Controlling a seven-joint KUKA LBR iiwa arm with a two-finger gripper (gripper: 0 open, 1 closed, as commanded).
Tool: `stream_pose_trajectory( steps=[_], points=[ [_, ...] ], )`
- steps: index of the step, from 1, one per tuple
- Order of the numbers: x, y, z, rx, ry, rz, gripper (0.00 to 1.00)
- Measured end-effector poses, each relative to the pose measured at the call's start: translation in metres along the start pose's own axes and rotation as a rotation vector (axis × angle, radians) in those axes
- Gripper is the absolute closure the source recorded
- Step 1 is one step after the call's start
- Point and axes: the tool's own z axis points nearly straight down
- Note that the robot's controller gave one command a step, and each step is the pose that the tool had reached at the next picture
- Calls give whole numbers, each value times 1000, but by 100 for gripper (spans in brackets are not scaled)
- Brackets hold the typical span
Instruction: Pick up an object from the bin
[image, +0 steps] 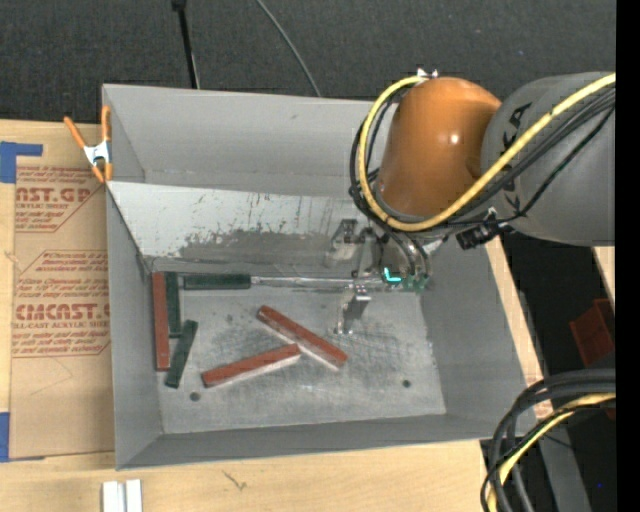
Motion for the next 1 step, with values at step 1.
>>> stream_pose_trajectory(
  steps=[1],
  points=[
    [-1, 0, -3, 0, -5, 0, 0]
  ],
)
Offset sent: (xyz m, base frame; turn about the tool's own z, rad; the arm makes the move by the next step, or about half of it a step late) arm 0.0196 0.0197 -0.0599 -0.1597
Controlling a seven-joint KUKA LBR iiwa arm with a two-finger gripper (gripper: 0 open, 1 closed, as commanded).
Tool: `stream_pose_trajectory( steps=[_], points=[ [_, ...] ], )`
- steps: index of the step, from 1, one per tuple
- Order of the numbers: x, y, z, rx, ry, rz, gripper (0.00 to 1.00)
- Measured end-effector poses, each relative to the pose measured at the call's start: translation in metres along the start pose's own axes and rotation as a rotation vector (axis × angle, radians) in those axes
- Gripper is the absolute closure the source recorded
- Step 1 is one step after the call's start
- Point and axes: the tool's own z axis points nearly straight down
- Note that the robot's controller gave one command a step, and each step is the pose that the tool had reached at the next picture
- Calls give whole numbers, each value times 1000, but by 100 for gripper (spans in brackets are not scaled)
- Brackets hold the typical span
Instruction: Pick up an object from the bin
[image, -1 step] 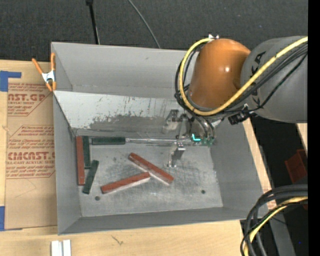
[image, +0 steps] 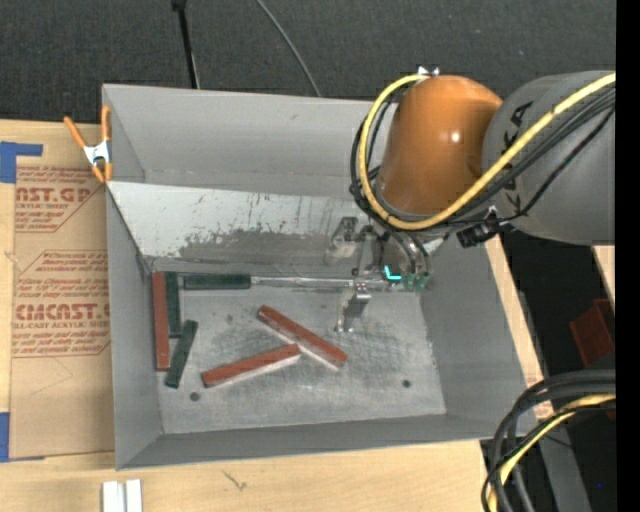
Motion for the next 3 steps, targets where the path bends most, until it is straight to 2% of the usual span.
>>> stream_pose_trajectory(
  steps=[1, 2, 3],
  points=[
    [-11, 9, 26, 1, -11, -77, 0],
    [1, 13, 102, 0, -6, -61, 0],
    [0, 29, 136, -1, -17, -54, 100]
  ],
)
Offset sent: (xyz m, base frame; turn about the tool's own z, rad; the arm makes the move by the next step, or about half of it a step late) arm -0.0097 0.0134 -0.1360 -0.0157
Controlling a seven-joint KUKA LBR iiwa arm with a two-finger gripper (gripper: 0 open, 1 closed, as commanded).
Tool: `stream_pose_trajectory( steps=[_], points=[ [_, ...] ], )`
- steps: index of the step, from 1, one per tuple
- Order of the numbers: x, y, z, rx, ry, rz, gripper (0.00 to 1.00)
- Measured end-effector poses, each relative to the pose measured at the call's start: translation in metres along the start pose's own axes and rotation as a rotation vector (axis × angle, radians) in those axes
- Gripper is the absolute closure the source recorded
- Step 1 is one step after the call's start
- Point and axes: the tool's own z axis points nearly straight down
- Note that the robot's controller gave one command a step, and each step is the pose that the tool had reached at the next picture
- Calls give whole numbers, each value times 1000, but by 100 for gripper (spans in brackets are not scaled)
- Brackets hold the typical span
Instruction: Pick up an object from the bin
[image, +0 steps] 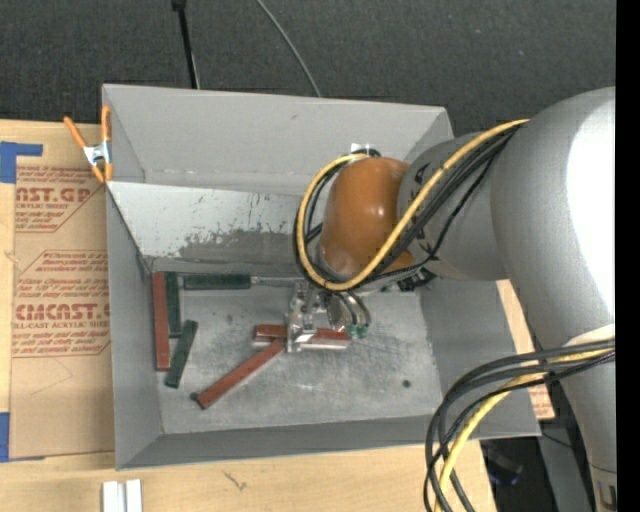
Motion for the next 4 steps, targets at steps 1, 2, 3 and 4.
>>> stream_pose_trajectory(
  steps=[1, 2, 3, 4],
  points=[
    [2, 0, 3, -1, 6, 0, 0],
    [2, 0, 3, -1, 6, 0, 0],
    [36, -15, -12, 3, 15, 200, 100],
    [36, -15, -12, 3, 15, 200, 100]
  ],
)
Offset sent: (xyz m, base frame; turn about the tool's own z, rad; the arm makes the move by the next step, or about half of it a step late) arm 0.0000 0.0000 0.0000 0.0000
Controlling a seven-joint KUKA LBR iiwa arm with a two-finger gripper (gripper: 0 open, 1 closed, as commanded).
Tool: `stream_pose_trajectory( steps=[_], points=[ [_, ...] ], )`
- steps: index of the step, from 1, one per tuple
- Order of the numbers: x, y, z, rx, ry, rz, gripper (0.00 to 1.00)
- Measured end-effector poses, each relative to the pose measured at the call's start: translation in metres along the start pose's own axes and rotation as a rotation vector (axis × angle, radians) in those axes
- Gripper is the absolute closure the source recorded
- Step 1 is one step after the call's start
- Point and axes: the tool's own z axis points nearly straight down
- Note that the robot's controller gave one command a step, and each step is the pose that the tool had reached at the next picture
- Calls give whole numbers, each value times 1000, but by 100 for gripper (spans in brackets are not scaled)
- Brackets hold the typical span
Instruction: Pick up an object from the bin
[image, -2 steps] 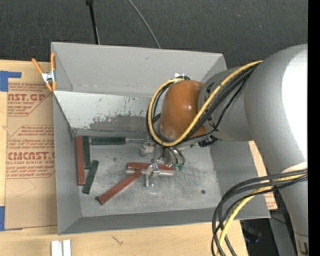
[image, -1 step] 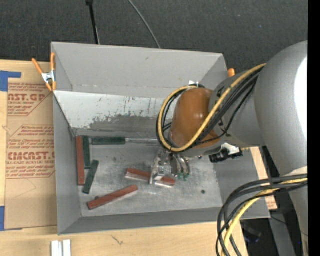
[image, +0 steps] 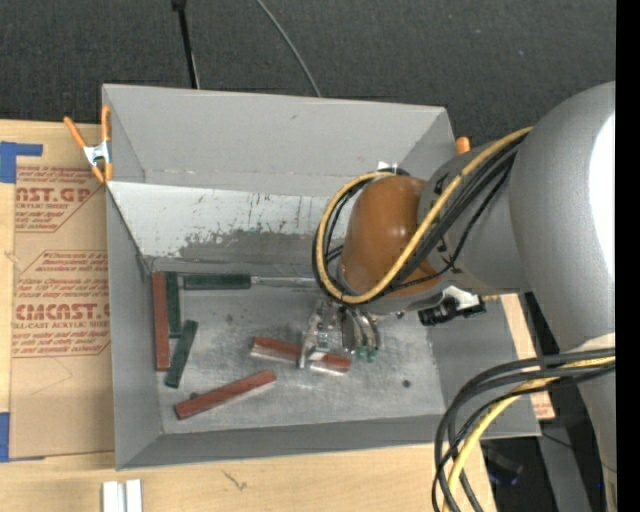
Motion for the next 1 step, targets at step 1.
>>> stream_pose_trajectory(
  steps=[1],
  points=[
    [4, -4, -118, 0, -1, 13, 100]
  ],
)
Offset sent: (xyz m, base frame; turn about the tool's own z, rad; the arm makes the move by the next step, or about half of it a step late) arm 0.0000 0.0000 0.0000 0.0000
